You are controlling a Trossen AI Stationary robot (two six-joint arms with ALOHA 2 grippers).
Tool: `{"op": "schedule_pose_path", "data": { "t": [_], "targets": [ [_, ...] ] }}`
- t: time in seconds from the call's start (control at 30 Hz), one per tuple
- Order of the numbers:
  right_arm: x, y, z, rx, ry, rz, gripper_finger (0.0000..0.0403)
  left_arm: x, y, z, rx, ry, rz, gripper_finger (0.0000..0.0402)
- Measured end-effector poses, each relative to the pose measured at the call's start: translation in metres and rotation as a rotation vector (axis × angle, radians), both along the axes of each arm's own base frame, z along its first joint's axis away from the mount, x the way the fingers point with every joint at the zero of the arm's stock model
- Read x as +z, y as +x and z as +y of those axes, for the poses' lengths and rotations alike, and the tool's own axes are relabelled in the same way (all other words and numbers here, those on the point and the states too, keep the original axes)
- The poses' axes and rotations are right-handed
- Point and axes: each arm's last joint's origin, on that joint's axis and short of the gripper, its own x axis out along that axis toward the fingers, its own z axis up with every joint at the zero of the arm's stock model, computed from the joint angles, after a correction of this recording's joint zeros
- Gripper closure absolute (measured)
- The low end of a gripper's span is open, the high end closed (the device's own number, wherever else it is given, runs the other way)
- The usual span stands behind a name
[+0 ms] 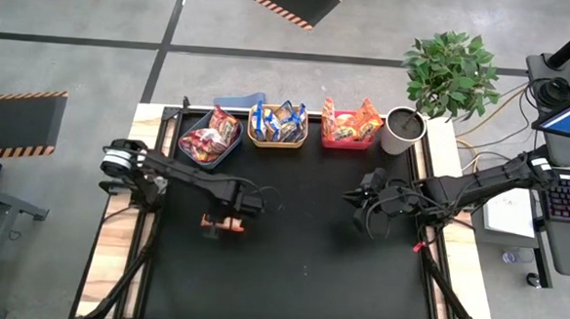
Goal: Sort Maruchan noodles
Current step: Put the orange noodle pack into the red bin
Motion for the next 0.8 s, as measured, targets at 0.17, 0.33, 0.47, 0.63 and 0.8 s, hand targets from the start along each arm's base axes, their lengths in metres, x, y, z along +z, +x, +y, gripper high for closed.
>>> {"op": "schedule_pose_path", "data": {
  "t": [0.17, 0.33, 0.47, 0.63, 0.8],
  "targets": [
    [0.000, 0.000, -0.001, -0.014, -0.012, -0.003, 0.0360, -0.026, -0.016, 0.001, 0.028, -0.012, 0.028, 0.0363],
    [0.002, 0.000, -0.001, -0.017, -0.028, -0.006, 0.0360, -0.026, -0.007, 0.000, 0.027, -0.028, -0.058, 0.0363],
    [0.004, 0.001, -0.002, -0.044, -0.052, -0.017, 0.0360, -0.012, 0.021, -0.003, -0.017, -0.037, -0.253, 0.0363],
    [0.007, 0.001, -0.003, -0.047, -0.059, -0.022, 0.0360, 0.015, 0.045, -0.006, -0.127, -0.058, -0.456, 0.0363],
    [0.007, 0.001, -0.003, -0.047, -0.058, -0.025, 0.0360, 0.033, 0.037, -0.001, -0.255, -0.024, -0.529, 0.0363]
  ]
}}
